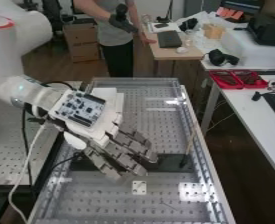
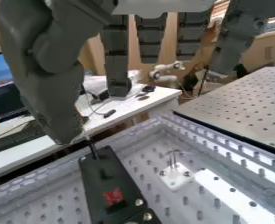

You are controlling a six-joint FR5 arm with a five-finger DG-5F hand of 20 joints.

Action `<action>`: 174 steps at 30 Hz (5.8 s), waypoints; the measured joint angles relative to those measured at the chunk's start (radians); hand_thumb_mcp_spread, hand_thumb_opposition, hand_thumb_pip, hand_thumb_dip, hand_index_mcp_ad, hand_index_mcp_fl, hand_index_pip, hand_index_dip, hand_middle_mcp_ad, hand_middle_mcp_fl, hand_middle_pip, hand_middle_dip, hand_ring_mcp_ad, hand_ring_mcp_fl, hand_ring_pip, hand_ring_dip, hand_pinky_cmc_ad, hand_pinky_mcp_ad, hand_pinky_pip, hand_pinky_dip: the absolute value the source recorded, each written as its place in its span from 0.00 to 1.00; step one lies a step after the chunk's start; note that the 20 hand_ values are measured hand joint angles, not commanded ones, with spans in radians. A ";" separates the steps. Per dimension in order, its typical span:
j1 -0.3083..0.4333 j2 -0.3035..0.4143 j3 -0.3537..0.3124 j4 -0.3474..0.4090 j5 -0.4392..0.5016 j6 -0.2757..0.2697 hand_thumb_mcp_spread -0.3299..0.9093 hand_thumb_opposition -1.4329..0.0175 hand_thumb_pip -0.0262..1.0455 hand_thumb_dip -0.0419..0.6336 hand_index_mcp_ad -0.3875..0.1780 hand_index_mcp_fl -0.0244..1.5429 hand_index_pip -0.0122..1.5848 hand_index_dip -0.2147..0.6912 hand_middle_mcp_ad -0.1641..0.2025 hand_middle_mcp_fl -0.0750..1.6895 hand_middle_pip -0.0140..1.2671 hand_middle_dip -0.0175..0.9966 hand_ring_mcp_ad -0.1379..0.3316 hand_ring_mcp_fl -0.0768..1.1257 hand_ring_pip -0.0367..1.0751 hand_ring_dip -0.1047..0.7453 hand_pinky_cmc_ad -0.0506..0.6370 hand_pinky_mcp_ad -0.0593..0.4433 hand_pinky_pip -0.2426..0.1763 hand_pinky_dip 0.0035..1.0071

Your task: Grab the paper clip and place it in the clear container

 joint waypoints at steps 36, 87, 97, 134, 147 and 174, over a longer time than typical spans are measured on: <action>-0.202 -0.298 0.311 -0.055 -0.298 -0.049 0.61 0.40 0.61 0.46 0.52 0.13 0.93 0.41 0.62 0.04 0.12 0.16 0.60 0.06 0.11 0.20 0.56 0.67 0.36 0.20; -0.225 -0.356 0.334 -0.028 -0.364 -0.057 0.67 0.37 0.61 0.49 0.40 0.20 0.97 0.45 0.62 0.05 0.12 0.17 0.57 0.06 0.11 0.21 0.53 0.67 0.40 0.19; -0.222 -0.361 0.331 -0.028 -0.364 -0.051 0.66 0.37 0.62 0.50 0.40 0.18 0.95 0.44 0.62 0.05 0.12 0.17 0.57 0.06 0.11 0.21 0.53 0.67 0.40 0.18; -0.219 -0.374 0.326 -0.004 -0.364 -0.027 0.68 0.34 0.59 0.50 0.36 0.29 0.97 0.43 0.63 0.06 0.12 0.17 0.58 0.06 0.11 0.21 0.53 0.64 0.40 0.18; -0.210 -0.337 0.278 0.089 -0.349 0.025 0.68 0.32 0.56 0.49 0.37 0.39 0.89 0.39 0.62 0.12 0.12 0.17 0.57 0.06 0.11 0.22 0.53 0.64 0.48 0.19; 0.035 -0.078 0.112 0.365 -0.442 0.115 0.68 0.32 0.55 0.49 0.37 0.43 0.85 0.39 0.62 0.12 0.12 0.17 0.57 0.06 0.12 0.22 0.53 0.64 0.52 0.19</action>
